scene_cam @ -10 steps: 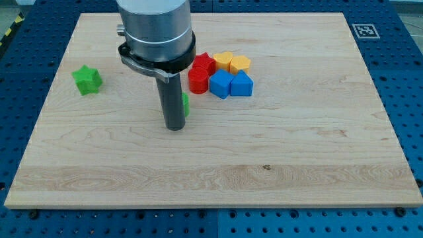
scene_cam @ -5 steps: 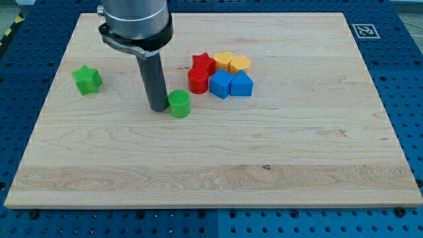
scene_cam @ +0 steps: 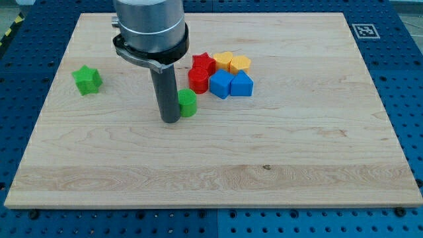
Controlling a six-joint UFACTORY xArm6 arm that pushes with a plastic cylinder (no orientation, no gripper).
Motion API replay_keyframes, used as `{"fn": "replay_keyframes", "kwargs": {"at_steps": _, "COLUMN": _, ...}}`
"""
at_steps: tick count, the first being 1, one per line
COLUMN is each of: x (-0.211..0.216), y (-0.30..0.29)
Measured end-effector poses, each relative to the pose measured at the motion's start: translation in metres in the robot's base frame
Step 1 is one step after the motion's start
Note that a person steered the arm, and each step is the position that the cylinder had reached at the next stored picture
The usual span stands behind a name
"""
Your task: Push green circle at the bottom left of blue cube
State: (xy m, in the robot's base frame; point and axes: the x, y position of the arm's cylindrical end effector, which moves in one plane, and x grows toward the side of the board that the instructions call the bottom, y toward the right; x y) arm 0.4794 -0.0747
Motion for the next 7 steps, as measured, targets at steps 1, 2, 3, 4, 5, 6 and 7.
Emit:
{"fn": "replay_keyframes", "kwargs": {"at_steps": 1, "x": 0.0, "y": 0.0}}
{"fn": "replay_keyframes", "kwargs": {"at_steps": 2, "x": -0.02, "y": 0.001}}
{"fn": "replay_keyframes", "kwargs": {"at_steps": 3, "x": -0.027, "y": 0.008}}
{"fn": "replay_keyframes", "kwargs": {"at_steps": 4, "x": -0.027, "y": 0.015}}
{"fn": "replay_keyframes", "kwargs": {"at_steps": 5, "x": -0.03, "y": 0.021}}
{"fn": "replay_keyframes", "kwargs": {"at_steps": 6, "x": -0.042, "y": 0.036}}
{"fn": "replay_keyframes", "kwargs": {"at_steps": 7, "x": -0.043, "y": 0.04}}
